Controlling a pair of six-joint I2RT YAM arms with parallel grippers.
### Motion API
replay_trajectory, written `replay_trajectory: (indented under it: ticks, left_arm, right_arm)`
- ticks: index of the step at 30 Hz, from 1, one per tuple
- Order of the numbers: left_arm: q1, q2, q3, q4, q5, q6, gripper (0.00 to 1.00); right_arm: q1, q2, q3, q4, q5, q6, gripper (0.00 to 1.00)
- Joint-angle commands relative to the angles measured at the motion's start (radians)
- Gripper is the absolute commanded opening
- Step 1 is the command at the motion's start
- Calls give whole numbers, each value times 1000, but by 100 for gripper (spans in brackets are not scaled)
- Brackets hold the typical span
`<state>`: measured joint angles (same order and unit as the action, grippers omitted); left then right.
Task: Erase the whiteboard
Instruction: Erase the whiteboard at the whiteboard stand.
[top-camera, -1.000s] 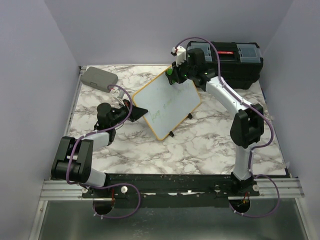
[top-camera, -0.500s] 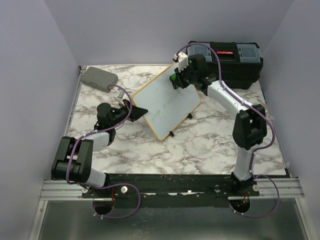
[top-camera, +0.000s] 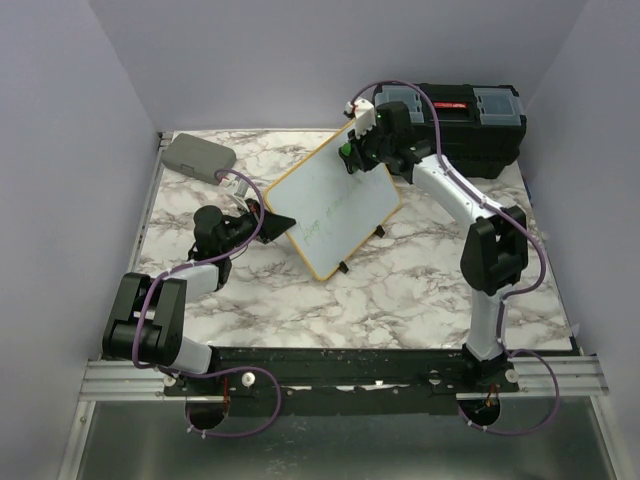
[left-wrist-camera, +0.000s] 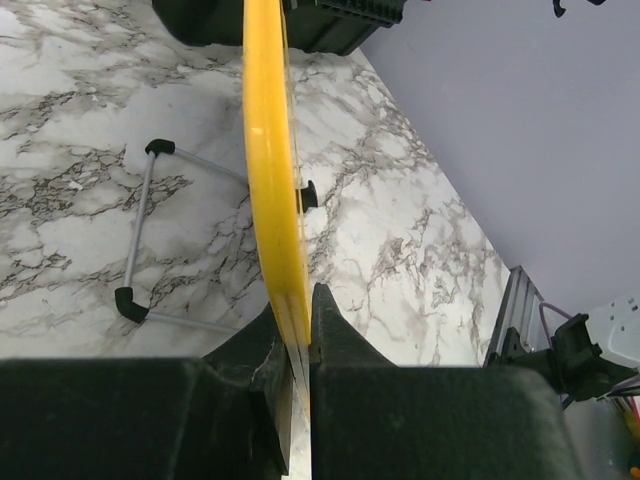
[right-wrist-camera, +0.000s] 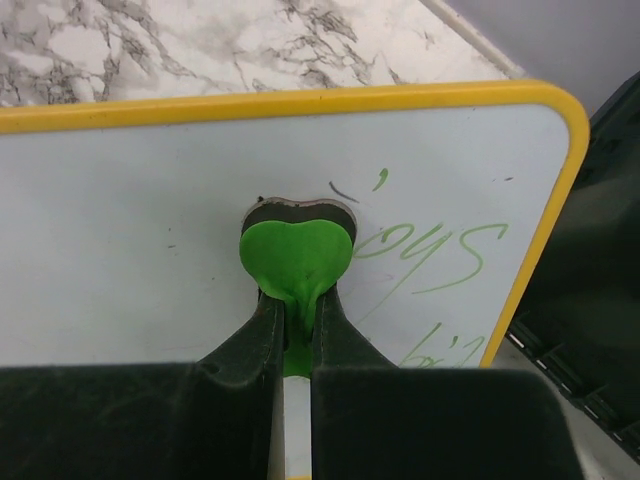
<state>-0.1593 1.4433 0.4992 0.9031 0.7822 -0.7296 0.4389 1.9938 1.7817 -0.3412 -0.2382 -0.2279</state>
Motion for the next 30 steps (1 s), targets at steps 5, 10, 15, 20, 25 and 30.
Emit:
replay_trajectory:
  ticks: [5,10,15,20,25,30]
  left_arm:
    - [-23,6,15,8,123,67,0]
    - [-23,6,13,8,123,67,0]
    - [-24,8,14,11,123,67,0]
    - [-23,11,14,16,123,63,0]
    - [-23,11,13,17,124,62,0]
    - [-23,12,15,16,124,63,0]
  right_arm:
    - [-3,90,138,-15,45,22,1]
    - [-4,99,162,-19,34,30,1]
    - [-3,79,91,-24,8,20,1]
    - [-4,28,-39,9,-4,12,1]
    - [-4,-9,-137,40,-12,12,1]
    - [-4,-23,-159,45,-44,15,1]
